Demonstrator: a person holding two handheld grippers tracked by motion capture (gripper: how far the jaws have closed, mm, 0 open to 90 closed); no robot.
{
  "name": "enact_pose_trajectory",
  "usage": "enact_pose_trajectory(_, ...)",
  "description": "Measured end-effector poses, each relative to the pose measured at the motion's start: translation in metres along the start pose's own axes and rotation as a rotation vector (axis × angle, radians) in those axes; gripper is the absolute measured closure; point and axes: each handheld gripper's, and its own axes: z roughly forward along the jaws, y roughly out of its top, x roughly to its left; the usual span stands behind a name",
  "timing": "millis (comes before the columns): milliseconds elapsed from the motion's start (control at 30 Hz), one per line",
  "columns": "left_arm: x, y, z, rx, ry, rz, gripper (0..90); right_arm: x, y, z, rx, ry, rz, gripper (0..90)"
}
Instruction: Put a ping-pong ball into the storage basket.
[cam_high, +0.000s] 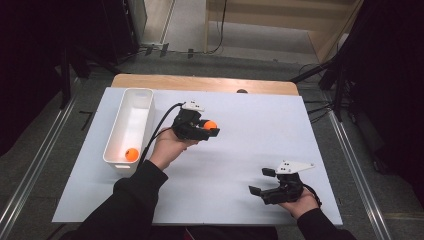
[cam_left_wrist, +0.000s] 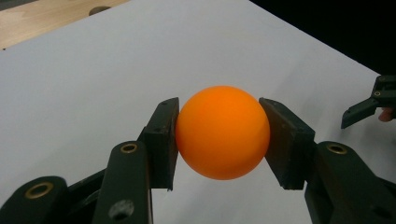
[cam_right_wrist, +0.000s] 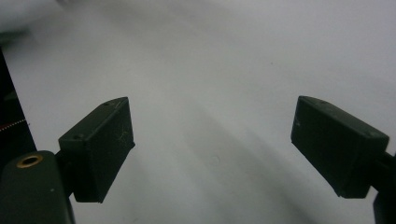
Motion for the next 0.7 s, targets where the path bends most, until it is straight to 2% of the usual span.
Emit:
enact_pose_trajectory(167, 0.003, 0.002, -0.006, -0.002, -0.003, -0.009, 51.0, 0.0, 0.0, 0.0, 0.001, -0.005, -0.001, 11.6)
enact_pose_trajectory(400, 0.005, 0.004, -0.014, -0.002, 0.025, 0.018, 51.0, 0.0, 0.0, 0.0, 0.0, -0.004, 0.0, 11.6)
enact_pose_trajectory(700, 0.01, 0.005, -0.023, -0.001, 0.018, -0.003, 51.0, 0.0, 0.0, 0.0, 0.0, -0.002, -0.001, 11.6)
